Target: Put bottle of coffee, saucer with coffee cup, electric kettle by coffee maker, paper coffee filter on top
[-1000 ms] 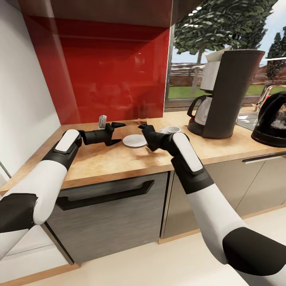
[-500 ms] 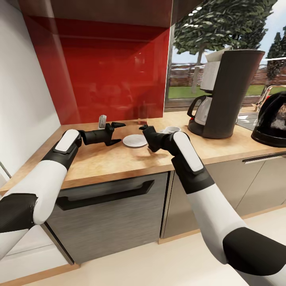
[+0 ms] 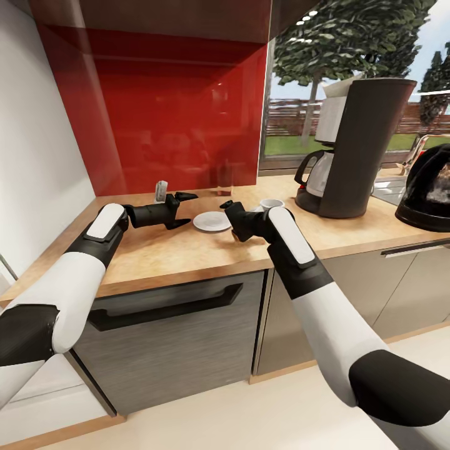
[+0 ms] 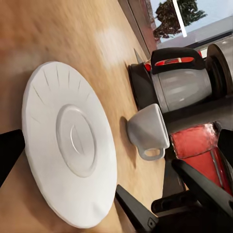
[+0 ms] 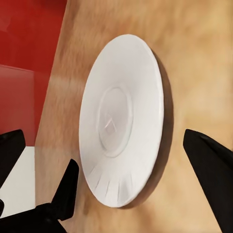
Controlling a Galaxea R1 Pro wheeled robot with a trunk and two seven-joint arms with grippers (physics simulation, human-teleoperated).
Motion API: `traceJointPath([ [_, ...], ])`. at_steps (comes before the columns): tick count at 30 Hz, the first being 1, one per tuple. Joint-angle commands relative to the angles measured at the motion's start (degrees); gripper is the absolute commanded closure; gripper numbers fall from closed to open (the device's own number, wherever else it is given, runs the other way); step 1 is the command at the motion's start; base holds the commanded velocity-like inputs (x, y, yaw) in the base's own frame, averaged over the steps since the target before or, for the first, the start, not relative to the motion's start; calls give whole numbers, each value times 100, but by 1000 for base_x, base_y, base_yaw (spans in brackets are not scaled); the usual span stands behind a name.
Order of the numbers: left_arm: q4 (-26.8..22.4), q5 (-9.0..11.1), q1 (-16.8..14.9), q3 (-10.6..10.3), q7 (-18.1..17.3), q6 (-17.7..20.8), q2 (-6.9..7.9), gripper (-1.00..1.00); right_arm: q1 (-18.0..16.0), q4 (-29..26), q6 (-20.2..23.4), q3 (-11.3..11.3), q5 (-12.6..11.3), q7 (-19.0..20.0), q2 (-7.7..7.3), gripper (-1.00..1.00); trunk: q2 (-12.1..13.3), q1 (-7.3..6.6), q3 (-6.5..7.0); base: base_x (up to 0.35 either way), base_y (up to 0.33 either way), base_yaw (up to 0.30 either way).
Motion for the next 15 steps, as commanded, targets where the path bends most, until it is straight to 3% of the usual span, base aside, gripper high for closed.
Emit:
traceJointPath([
  [1,1,-32,-5,-24,-48,-1,6,-100,-6,2,44,-2,1,-35,1,-100,-2,0,-6,0,0,0],
  [15,-1,-31,-5,-17,-51,0,6,-100,-98,205,50,-2,-66,-18,1,-100,-2,0,-6,27,23,0],
])
